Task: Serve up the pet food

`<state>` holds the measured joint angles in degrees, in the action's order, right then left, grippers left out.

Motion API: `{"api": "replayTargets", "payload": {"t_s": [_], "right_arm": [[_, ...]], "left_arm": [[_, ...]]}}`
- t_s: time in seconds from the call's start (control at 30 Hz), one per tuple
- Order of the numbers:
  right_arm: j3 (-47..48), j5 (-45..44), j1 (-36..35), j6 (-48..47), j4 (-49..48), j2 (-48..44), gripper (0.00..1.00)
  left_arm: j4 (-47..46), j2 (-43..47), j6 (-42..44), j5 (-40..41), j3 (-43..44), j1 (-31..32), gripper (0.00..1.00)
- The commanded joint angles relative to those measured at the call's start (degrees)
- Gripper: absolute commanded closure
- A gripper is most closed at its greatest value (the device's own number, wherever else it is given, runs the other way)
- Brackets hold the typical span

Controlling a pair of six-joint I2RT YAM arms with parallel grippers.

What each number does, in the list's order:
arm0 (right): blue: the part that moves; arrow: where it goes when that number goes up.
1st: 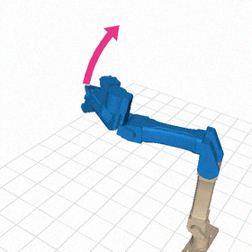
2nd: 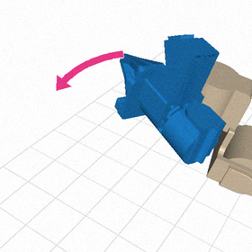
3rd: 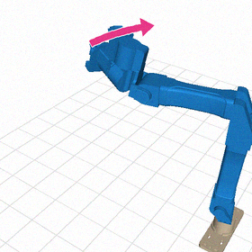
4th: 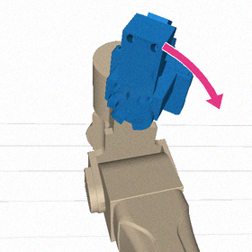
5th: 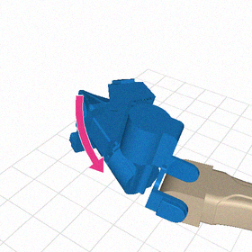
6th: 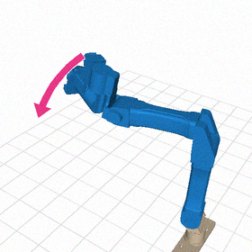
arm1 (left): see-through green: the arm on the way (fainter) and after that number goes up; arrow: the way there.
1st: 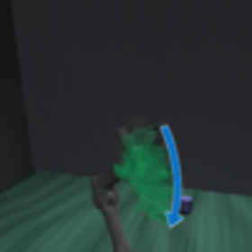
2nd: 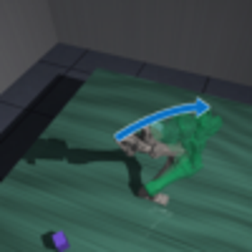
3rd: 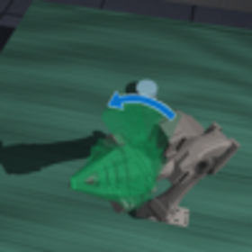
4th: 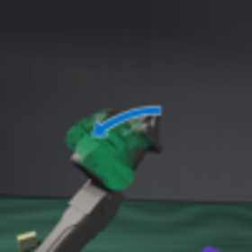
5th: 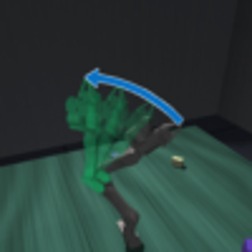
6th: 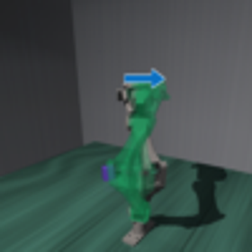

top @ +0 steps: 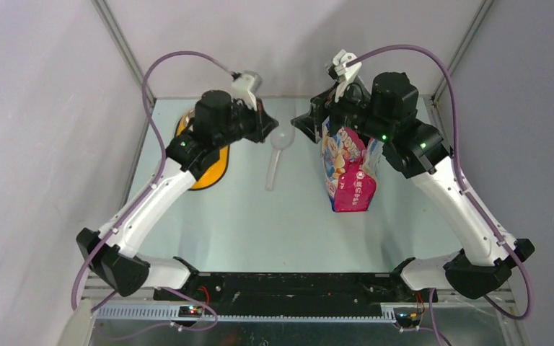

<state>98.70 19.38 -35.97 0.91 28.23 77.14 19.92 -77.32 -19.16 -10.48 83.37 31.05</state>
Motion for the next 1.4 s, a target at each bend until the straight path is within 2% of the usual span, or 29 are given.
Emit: {"api": "replayTargets", "payload": {"t_s": [0.0,0.13,0.33,0.53,0.73,0.93,1.13,1.2,1.23,1.3,1.37], "right_arm": [[0.5,-6.6,-0.8,-2.3,5.1,0.6,0.25],[0.6,-6.3,-0.6,-4.0,10.6,-0.3,0.29],[0.8,-0.1,1.1,-3.3,17.2,1.8,0.3],[1.8,11.0,4.3,3.0,16.4,4.2,0.34],[0.4,12.2,4.3,4.9,14.6,4.8,0.38],[-0.9,13.6,4.0,5.1,14.5,6.1,0.51],[-2.9,13.9,3.2,4.9,14.5,5.9,0.72],[-3.5,14.1,3.4,5.3,14.0,5.6,0.87],[-3.9,14.5,3.9,5.9,13.5,5.5,0.99],[-4.5,15.4,5.4,7.3,12.4,4.8,1.0],[-5.1,16.6,7.6,8.4,11.7,3.7,1.0]], "left_arm": [[5.0,5.9,25.6,3.2,-2.6,4.2,1.0],[6.7,8.8,34.8,3.0,-5.7,6.7,1.0],[10.6,8.0,39.8,2.0,-2.9,8.7,1.0],[12.9,6.1,43.9,3.3,0.7,12.2,1.0],[14.1,5.8,45.2,2.1,2.0,14.1,1.0],[14.7,5.0,45.6,1.2,4.6,15.0,1.0],[15.2,4.1,46.1,0.0,6.2,15.2,1.0],[14.9,4.0,45.7,0.0,6.3,15.4,1.0],[14.4,4.0,45.4,0.8,6.2,15.4,1.0],[13.2,4.2,43.7,4.2,5.8,15.3,0.85],[11.1,5.2,40.8,9.0,4.5,14.6,0.44]]}}
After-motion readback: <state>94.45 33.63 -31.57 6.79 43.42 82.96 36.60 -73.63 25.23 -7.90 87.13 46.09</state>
